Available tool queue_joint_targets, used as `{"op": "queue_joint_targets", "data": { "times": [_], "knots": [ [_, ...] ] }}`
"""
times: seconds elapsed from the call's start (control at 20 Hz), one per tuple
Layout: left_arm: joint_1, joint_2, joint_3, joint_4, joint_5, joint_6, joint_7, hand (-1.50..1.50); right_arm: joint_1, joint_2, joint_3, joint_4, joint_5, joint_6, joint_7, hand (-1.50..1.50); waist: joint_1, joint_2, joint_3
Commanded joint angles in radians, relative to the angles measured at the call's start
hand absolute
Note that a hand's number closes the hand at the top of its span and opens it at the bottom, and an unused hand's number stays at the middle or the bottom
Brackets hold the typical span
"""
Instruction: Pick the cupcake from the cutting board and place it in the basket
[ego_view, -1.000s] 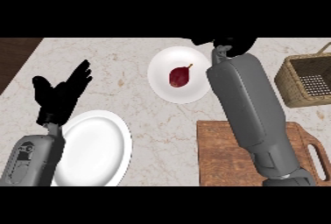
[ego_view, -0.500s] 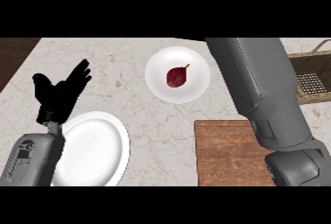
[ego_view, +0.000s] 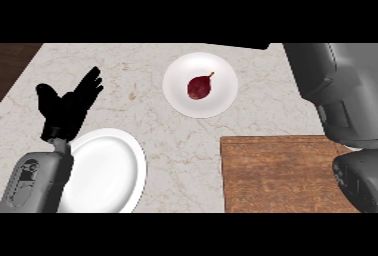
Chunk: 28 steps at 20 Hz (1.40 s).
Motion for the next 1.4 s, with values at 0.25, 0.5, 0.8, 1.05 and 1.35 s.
{"op": "queue_joint_targets", "data": {
  "times": [0.25,0.5,0.8,1.05,1.35],
  "knots": [
    [-0.015,-0.002,0.01,-0.001,0.005,0.012,0.023,0.0,-0.079,-0.122,-0.055,0.158,0.147,0.007,0.206,1.5,-0.022,-0.003,0.001],
    [0.026,0.002,0.009,-0.005,0.008,-0.003,0.001,0.0,-0.081,-0.203,-0.089,0.209,0.197,0.015,0.221,1.5,-0.022,-0.004,0.003],
    [0.07,0.0,0.019,-0.029,0.002,0.014,-0.014,0.0,-0.06,-0.17,-0.117,0.237,0.244,-0.013,0.284,1.5,-0.031,-0.015,0.004],
    [0.038,0.027,0.043,-0.01,0.01,0.011,0.017,0.0,-0.017,-0.202,-0.156,0.249,0.244,-0.056,0.214,1.5,-0.063,-0.02,0.006],
    [0.06,0.025,0.048,-0.018,0.008,0.014,-0.005,0.0,0.081,-0.186,-0.203,0.216,0.241,-0.189,0.189,1.5,-0.074,-0.024,0.007]
  ]
}}
